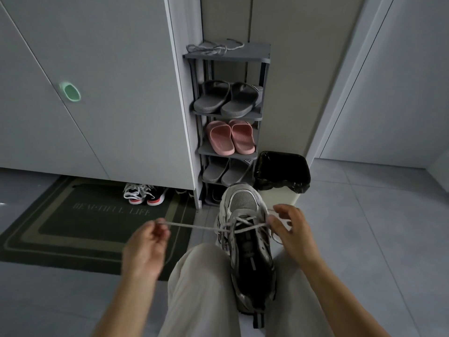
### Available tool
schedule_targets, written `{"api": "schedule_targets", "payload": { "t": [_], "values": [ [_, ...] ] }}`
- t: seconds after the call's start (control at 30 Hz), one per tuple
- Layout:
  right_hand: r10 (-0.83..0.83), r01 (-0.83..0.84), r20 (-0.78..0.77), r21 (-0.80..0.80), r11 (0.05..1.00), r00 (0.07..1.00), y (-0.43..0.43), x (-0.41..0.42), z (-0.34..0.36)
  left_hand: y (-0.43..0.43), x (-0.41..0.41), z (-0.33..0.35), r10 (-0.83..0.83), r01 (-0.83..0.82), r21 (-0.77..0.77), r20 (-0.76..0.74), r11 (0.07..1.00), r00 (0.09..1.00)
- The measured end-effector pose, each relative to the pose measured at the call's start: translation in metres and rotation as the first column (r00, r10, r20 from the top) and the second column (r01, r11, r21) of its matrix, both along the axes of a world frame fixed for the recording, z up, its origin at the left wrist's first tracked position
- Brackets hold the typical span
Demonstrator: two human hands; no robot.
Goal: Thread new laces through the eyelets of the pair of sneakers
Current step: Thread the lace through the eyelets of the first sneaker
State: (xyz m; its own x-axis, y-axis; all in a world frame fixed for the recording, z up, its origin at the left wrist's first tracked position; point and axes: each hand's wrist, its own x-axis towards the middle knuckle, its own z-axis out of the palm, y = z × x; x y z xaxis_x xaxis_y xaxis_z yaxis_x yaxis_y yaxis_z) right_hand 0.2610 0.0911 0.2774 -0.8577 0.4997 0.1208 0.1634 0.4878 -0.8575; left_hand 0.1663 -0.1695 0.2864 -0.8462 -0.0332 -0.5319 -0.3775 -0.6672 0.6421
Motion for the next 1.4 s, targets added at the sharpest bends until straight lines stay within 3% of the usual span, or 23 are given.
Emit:
{"api": "schedule_targets", "payload": {
  "t": [0.13, 0.2, 0.27, 0.33, 0.4, 0.43, 0.5, 0.53, 0.57, 0.67, 0.8, 0.9, 1.07, 1.13, 1.23, 1.33, 1.4],
  "values": [
    [-0.123, 0.122, -0.013, -0.046, 0.991, 0.992, -0.001, 0.002, -0.011, -0.072, -0.034, -0.025, 0.331, -0.333, -0.01, 0.141, 0.943, 0.933],
    [-0.138, 0.132, -0.05, -0.113, 0.985, 0.989, -0.005, 0.001, -0.011, -0.081, -0.038, -0.034, 0.315, -0.29, -0.171, 0.142, 0.941, 0.938],
    [-0.117, 0.103, -0.084, -0.152, 0.983, 0.99, -0.012, -0.002, -0.011, -0.063, -0.031, -0.035, 0.132, -0.077, -0.493, 0.077, 0.867, 0.988],
    [-0.073, 0.051, -0.101, -0.207, 0.977, 0.992, -0.021, -0.003, -0.012, -0.029, -0.015, -0.029, -0.094, -0.004, -0.785, -0.079, 0.62, 0.992],
    [-0.046, 0.021, -0.101, -0.241, 0.97, 0.994, -0.026, -0.003, -0.014, 0.008, 0.008, -0.016, -0.36, -0.157, -0.9, -0.315, 0.406, 0.878],
    [-0.053, 0.027, -0.098, -0.247, 0.969, 0.994, -0.026, -0.004, -0.014, 0.026, 0.021, -0.009, -0.52, -0.232, -0.899, -0.408, 0.371, 0.75],
    [-0.097, 0.06, -0.109, -0.3, 0.952, 0.989, -0.022, -0.004, -0.012, 0.057, 0.043, -0.002, -0.758, -0.242, -0.903, -0.428, 0.354, 0.491],
    [-0.122, 0.071, -0.13, -0.345, 0.936, 0.984, -0.02, -0.004, -0.011, 0.069, 0.05, -0.001, -0.806, -0.207, -0.917, -0.398, 0.34, 0.438],
    [-0.143, 0.07, -0.159, -0.391, 0.918, 0.977, -0.018, -0.003, -0.01, 0.077, 0.055, -0.002, -0.815, -0.188, -0.926, -0.378, 0.328, 0.439],
    [-0.147, 0.007, -0.246, -0.49, 0.872, 0.958, -0.017, 0.001, -0.01, 0.085, 0.054, -0.006, -0.764, -0.179, -0.937, -0.347, 0.299, 0.544],
    [-0.174, -0.031, -0.308, -0.561, 0.827, 0.935, -0.015, 0.001, -0.012, 0.074, 0.048, -0.005, -0.808, -0.082, -0.947, -0.31, 0.312, 0.502],
    [-0.235, -0.062, -0.346, -0.667, 0.742, 0.908, -0.01, -0.002, -0.013, 0.052, 0.041, -0.002, -0.818, -0.057, -0.957, -0.272, 0.283, 0.506],
    [-0.19, -0.151, -0.401, -0.678, 0.719, 0.896, -0.011, -0.004, -0.013, -0.021, 0.005, -0.009, -0.595, 0.008, -0.976, -0.127, 0.219, 0.794],
    [-0.177, -0.143, -0.391, -0.663, 0.735, 0.903, -0.011, -0.005, -0.011, -0.039, 0.0, -0.01, -0.589, 0.09, -0.985, -0.013, 0.145, 0.808],
    [-0.175, -0.023, -0.28, -0.584, 0.811, 0.944, -0.016, -0.006, -0.009, -0.022, 0.012, 0.0, -0.772, 0.19, -0.981, 0.096, 0.033, 0.628],
    [-0.109, 0.021, -0.149, -0.499, 0.867, 0.983, -0.022, -0.005, -0.01, 0.024, 0.03, 0.014, -0.909, 0.247, -0.958, -0.029, 0.144, 0.416],
    [-0.072, 0.015, -0.104, -0.471, 0.882, 0.992, -0.022, -0.005, -0.01, 0.051, 0.04, 0.016, -0.929, 0.236, -0.95, -0.113, 0.204, 0.351]
  ]
}}
